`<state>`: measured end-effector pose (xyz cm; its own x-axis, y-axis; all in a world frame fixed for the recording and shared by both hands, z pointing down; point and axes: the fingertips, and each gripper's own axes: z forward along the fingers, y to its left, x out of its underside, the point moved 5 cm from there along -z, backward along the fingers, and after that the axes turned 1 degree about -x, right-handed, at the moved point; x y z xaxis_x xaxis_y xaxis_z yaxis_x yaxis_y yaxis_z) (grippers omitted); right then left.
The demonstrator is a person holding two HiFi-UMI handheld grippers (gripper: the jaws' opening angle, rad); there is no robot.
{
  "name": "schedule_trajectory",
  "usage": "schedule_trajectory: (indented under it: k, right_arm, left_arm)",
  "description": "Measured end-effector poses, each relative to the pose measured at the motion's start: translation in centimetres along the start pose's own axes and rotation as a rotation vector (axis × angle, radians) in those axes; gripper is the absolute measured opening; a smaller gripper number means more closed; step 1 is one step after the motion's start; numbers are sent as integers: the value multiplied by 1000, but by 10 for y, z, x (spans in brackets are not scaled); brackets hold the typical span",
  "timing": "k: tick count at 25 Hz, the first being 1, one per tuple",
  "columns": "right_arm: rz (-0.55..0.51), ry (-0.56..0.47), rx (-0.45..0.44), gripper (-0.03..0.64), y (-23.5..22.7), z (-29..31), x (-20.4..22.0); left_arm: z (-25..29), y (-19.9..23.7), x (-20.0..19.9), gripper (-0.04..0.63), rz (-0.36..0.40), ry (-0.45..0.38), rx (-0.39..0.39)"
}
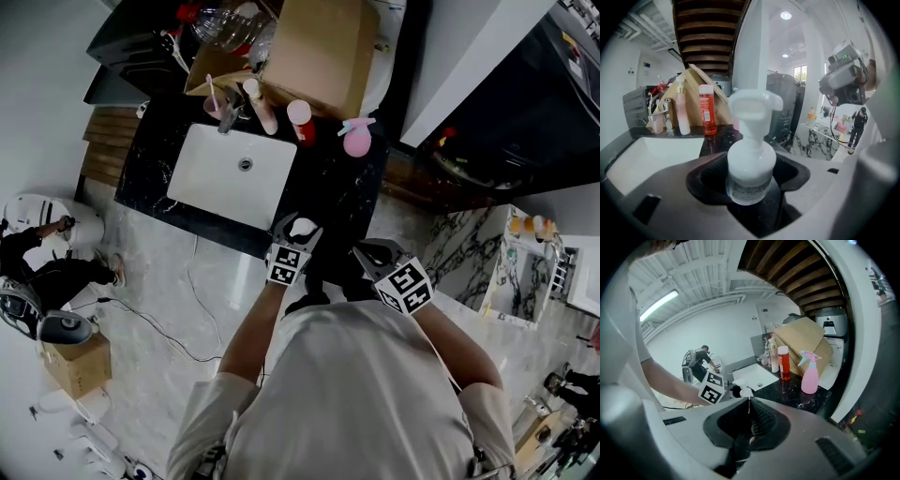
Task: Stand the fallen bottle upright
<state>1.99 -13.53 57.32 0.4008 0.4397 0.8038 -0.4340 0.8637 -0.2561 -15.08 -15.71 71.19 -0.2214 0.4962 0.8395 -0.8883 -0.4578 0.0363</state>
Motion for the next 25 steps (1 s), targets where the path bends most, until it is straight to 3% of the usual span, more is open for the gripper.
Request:
schedule_trajectory:
  k: [13,25]
  right_arm:
    - [-7,-14,48,31,14,-5,-3]
    - [-26,-66,122,31,44,-8,-13]
  left_arm:
    - [-12,-1,-4,322,-6,-8,25]
    - [-80,0,-9,313,4,-72,78]
